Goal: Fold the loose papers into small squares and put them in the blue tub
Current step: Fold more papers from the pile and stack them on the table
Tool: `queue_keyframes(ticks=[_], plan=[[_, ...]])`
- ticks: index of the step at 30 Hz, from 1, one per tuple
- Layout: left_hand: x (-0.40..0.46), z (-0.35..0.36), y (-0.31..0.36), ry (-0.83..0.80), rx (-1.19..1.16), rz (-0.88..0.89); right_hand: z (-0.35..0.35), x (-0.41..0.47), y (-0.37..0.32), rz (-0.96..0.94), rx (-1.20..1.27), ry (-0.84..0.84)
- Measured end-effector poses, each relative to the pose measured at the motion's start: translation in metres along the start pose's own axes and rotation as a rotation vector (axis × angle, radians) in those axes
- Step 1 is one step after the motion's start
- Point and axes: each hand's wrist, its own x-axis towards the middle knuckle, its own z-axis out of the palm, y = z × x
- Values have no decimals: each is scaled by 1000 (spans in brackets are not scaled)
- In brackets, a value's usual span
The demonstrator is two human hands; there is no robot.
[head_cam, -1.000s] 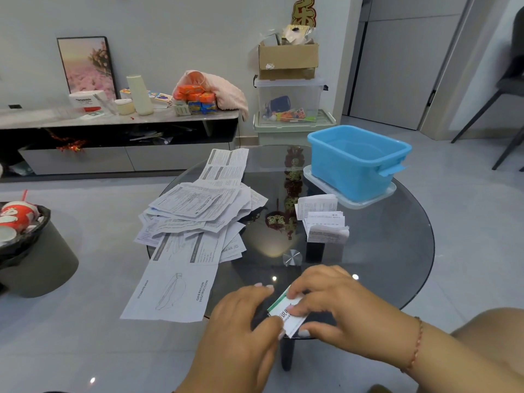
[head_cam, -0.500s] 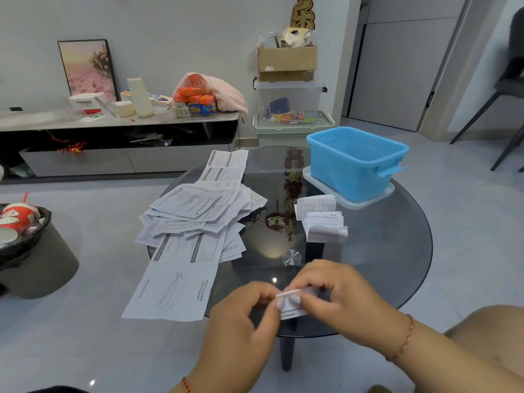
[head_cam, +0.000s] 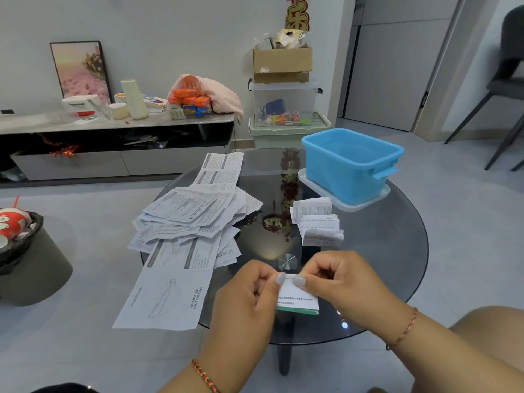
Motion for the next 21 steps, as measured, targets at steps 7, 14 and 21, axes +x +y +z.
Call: queue_keyframes(ticks=[7,14,21], plan=[[2,8,-2,-93,-46,-65,-12,0,9,83,-63,67],[3,-1,2,-2,-9,-54,-28,4,19,135,-456,473],[29,-38,-4,165,89,-76,-14,-10,15,-202,-792,202]])
